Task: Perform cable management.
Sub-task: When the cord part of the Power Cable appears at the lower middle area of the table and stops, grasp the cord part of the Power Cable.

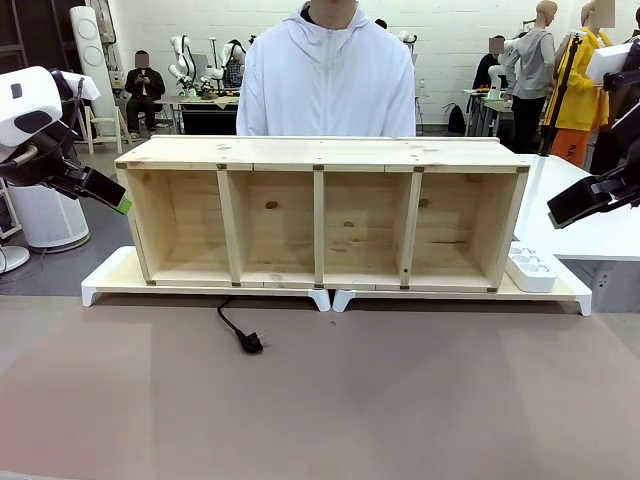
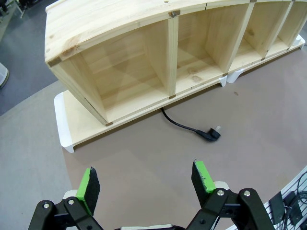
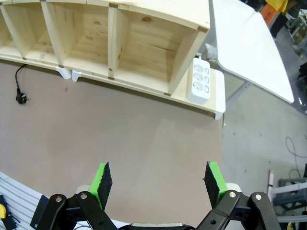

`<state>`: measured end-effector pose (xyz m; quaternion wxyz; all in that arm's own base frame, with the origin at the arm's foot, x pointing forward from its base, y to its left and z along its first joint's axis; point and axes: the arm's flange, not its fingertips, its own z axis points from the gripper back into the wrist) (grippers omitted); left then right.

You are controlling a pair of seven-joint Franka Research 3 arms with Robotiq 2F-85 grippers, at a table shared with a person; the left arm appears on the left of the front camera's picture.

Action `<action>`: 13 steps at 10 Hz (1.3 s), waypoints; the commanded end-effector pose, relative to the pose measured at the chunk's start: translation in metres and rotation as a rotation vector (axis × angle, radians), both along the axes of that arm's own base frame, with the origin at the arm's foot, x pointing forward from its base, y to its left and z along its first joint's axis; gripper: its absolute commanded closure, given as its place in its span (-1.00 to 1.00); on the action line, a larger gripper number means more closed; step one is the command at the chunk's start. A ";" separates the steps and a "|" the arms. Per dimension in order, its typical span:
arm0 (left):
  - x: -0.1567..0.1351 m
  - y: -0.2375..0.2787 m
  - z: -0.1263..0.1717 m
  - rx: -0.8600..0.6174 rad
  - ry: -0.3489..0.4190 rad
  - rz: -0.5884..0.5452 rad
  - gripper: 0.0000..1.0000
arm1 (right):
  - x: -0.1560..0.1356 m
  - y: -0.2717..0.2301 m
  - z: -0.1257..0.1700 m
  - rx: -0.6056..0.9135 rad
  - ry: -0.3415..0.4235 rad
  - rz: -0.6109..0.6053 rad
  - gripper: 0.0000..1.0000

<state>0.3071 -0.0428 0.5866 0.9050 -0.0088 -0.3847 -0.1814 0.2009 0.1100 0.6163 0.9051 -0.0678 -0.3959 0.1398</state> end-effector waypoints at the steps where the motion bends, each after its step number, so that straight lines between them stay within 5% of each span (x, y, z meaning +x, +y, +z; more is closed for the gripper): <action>1: 0.003 -0.001 -0.001 -0.012 -0.007 0.009 -1.00 | 0.003 0.000 -0.001 0.000 0.001 -0.004 -1.00; 13: 0.003 -0.001 -0.001 -0.012 -0.007 0.009 -1.00 | 0.003 0.000 -0.001 0.000 0.001 -0.004 -1.00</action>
